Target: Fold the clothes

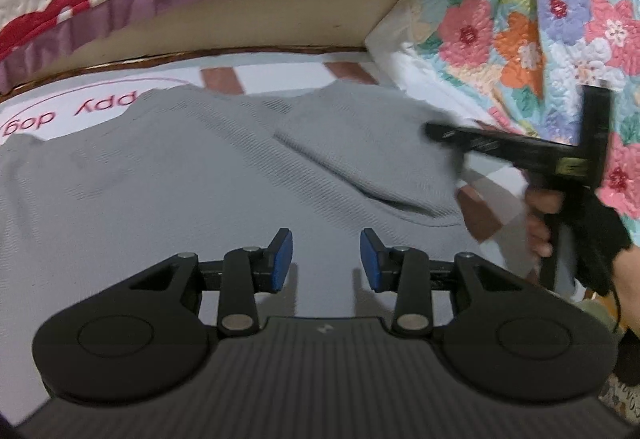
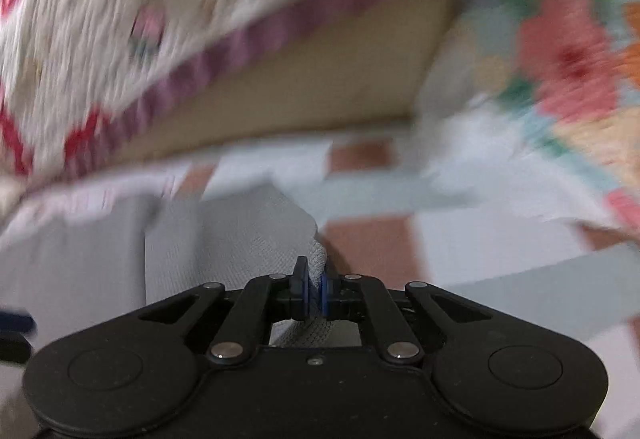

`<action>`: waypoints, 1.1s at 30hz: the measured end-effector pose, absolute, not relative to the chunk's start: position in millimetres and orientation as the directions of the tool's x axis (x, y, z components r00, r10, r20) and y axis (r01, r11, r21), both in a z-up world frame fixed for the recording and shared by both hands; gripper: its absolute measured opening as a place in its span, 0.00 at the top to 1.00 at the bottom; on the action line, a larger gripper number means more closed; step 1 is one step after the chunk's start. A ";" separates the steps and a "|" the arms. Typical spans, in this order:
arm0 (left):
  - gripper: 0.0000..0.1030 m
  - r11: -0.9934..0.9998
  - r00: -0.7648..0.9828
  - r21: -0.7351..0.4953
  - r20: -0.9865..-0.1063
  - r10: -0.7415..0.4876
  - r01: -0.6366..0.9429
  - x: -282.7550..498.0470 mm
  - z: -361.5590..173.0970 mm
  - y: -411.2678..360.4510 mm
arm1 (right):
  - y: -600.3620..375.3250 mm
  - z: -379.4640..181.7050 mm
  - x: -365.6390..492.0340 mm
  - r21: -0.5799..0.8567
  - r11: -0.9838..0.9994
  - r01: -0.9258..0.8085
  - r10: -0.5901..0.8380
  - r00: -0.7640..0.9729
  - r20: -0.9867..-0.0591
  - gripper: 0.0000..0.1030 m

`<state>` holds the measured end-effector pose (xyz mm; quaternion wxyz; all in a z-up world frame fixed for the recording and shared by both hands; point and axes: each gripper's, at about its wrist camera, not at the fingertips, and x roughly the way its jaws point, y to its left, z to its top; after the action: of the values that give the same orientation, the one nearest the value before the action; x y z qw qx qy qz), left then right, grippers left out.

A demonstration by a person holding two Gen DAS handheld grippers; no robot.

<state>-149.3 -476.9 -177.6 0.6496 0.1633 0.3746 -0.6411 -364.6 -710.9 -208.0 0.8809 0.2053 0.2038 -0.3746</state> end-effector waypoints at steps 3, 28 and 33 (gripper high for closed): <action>0.63 0.111 -0.128 -0.288 -0.696 -0.707 0.951 -155.6 -187.3 -481.2 | -707.1 -201.8 -407.4 0.259 0.547 0.796 -0.636 0.597 -0.490 0.94; 0.59 0.138 -0.164 -0.343 -0.718 -0.676 0.929 -140.1 -202.8 -475.1 | -767.1 -222.3 -373.0 0.147 0.680 0.719 -0.499 0.600 -0.626 0.41; 0.59 0.180 -0.085 -0.283 -0.721 -0.688 0.942 -124.7 -198.6 -478.8 | -760.1 -232.9 -352.4 0.019 0.788 0.616 -0.480 0.633 -0.608 0.96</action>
<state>-124.7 -478.8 -198.6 0.6571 0.1597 0.3978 -0.6200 -352.4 -760.1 -232.9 0.8964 0.1133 0.3005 -0.3056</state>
